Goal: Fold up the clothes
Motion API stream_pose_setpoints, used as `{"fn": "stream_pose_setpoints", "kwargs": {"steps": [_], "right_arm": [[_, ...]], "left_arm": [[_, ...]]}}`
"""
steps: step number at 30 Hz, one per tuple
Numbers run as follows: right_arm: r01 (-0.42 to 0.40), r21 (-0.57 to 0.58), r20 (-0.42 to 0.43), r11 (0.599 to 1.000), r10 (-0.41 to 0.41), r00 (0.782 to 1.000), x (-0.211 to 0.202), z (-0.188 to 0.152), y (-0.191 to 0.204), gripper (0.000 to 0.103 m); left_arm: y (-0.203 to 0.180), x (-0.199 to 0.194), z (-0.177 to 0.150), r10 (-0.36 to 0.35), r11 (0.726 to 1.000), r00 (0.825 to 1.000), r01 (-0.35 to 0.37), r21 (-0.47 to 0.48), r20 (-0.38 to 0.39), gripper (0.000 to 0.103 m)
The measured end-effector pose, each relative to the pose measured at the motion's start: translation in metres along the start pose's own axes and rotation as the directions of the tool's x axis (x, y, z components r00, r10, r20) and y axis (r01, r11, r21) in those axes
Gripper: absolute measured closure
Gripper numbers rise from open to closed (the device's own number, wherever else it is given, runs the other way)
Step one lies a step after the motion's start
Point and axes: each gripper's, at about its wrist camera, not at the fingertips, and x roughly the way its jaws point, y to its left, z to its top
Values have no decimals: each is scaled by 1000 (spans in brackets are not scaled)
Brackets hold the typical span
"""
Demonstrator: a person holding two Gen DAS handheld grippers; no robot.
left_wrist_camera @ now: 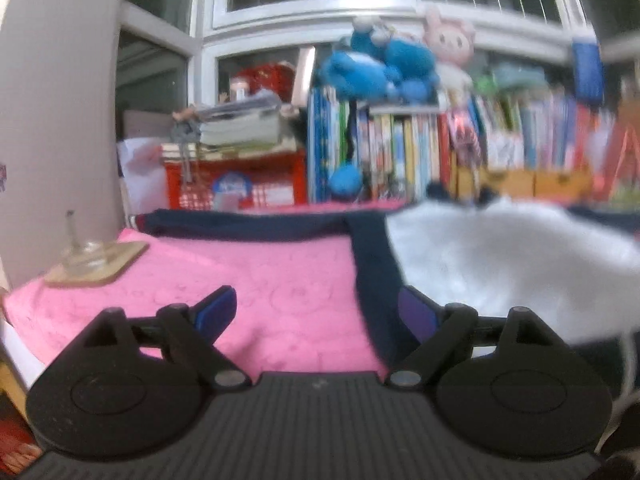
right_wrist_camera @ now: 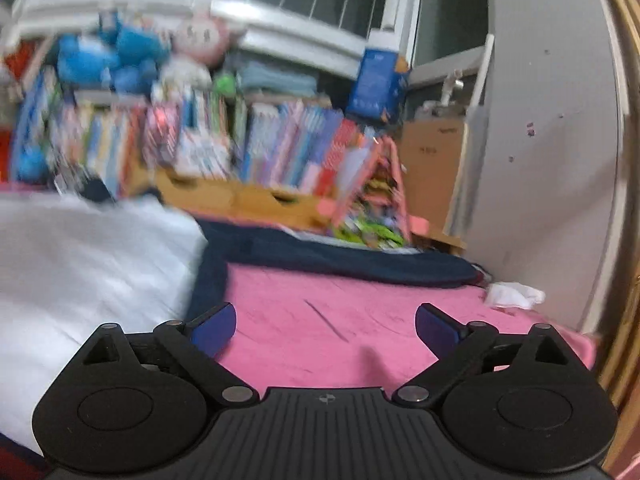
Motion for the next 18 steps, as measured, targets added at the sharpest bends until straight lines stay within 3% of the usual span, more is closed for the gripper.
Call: {"fn": "stream_pose_setpoints", "kwargs": {"steps": [2,4,7,10,14,18], "right_arm": [[-83,47,22,995,82,996,-11,7,14,5],[-179,57,38,982,177,983,-20,13,32,5],[-297,8,49,955,296,954,-31,14,60,4],[-368,-49,29,928,370,929,-38,14,80,4],[-446,-53,-29,893,445,895,-33,37,95,4],[-532,-14,-123,846,527,841,-15,64,120,4]], "left_arm": [[-11,9,-4,-3,998,999,5,60,-39,14],[-19,17,-14,43,991,994,-30,131,-100,13],[-11,12,-20,53,994,992,-42,97,-110,13],[2,8,-3,89,994,988,-81,70,-127,14],[14,17,41,-55,996,996,50,-71,-75,14],[-29,61,69,-208,976,970,198,-87,-127,15]]}}
